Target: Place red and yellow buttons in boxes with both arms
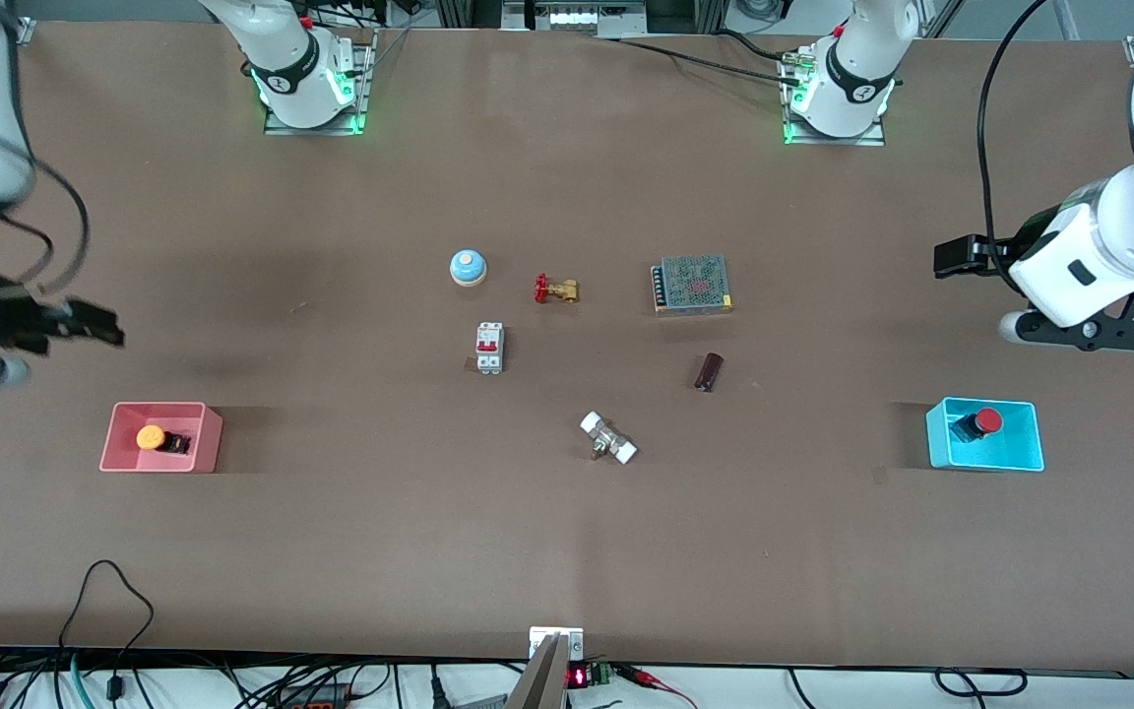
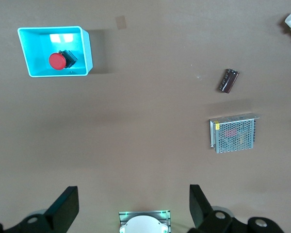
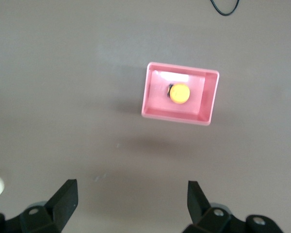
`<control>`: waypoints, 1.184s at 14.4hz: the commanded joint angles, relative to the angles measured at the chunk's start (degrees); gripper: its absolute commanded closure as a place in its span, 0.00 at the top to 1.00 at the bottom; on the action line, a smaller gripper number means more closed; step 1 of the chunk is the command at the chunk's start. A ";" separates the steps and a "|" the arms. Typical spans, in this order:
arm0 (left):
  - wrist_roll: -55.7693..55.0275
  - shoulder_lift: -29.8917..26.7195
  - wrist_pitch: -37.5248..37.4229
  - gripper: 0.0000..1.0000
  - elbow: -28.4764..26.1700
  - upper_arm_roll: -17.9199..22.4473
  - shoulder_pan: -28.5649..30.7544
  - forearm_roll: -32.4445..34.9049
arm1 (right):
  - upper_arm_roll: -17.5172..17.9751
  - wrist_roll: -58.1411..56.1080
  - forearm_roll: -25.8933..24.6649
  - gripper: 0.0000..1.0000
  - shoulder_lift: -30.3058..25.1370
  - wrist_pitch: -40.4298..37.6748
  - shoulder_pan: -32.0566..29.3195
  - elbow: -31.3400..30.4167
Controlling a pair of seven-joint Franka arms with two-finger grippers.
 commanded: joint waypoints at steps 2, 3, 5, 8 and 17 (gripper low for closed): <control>0.21 -6.67 8.22 1.00 -7.39 10.13 -8.43 -0.80 | 0.17 5.67 -1.21 1.00 -6.74 -7.13 2.16 -2.47; 0.13 -10.53 13.13 1.00 -12.48 16.73 -13.19 -1.15 | 0.25 6.56 -1.21 1.00 -7.54 -7.76 2.68 -2.56; 0.22 -15.99 19.22 1.00 -19.70 19.51 -14.38 -4.48 | 0.25 7.44 -1.13 1.00 -9.12 -8.82 3.04 -3.17; 1.35 -20.58 23.20 1.00 -25.09 21.98 -15.69 -5.90 | 0.25 9.47 -1.04 1.00 -9.57 -10.57 3.13 -3.09; 4.26 -19.71 20.30 1.00 -23.95 21.37 -15.17 -5.82 | 0.52 11.66 -0.77 1.00 -9.04 -10.49 3.74 -2.73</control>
